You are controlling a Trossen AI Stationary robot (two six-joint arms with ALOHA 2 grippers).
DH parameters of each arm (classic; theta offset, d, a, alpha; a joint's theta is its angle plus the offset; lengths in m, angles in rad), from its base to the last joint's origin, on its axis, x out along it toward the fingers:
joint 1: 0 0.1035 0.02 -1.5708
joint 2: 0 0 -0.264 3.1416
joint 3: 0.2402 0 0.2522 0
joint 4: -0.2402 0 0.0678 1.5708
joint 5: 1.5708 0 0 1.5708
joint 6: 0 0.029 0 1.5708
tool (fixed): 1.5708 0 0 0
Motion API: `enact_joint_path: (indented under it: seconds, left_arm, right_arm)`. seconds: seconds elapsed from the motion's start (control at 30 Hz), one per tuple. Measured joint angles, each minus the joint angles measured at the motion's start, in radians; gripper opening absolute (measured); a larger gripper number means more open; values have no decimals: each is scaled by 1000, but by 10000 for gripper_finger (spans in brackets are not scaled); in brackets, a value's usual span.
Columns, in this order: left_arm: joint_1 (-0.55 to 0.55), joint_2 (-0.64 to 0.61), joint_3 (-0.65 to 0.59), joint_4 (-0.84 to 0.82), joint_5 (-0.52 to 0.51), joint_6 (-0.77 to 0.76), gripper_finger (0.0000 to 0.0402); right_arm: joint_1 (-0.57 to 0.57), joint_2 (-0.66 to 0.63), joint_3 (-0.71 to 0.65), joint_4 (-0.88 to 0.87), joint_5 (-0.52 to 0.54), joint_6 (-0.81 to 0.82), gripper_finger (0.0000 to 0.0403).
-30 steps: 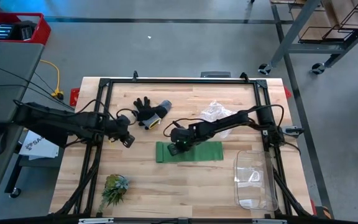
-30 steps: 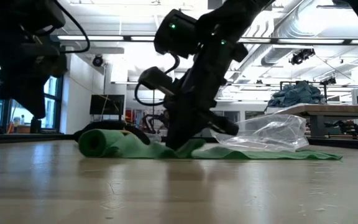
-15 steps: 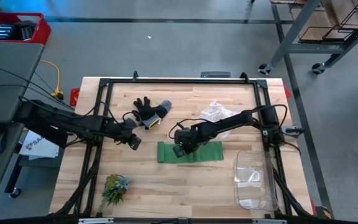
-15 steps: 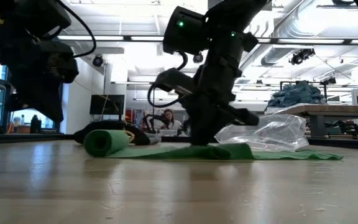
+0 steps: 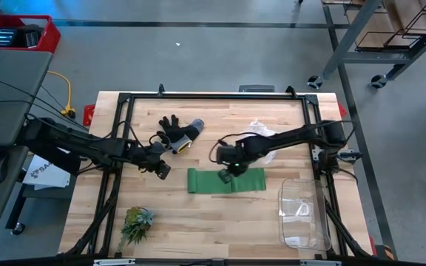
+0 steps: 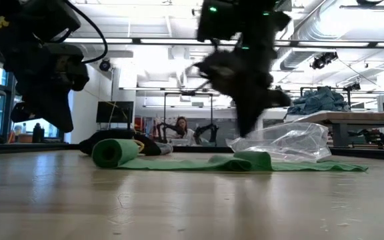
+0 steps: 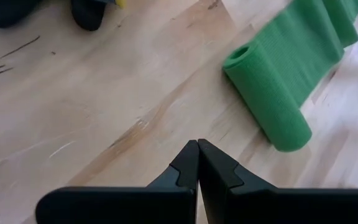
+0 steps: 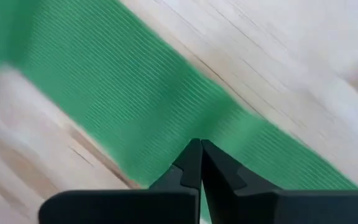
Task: Roll bandage
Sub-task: Roll the green bandage
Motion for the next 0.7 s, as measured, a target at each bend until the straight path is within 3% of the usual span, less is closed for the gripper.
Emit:
enact_joint_path:
  seconds: [0.17,0.37,0.57,0.7]
  left_arm:
    - [0,0,0,2,-4,7,0]
    - [0,0,0,3,-5,7,0]
    - [1,0,0,4,-8,-1,0]
    - [2,0,0,4,-8,-18,0]
  right_arm:
    - [30,-119,-190,-20,-28,83,0]
    - [45,-267,-427,243,-41,275,0]
    - [58,-277,-518,311,-38,344,0]
    - [59,-280,-533,203,-36,343,0]
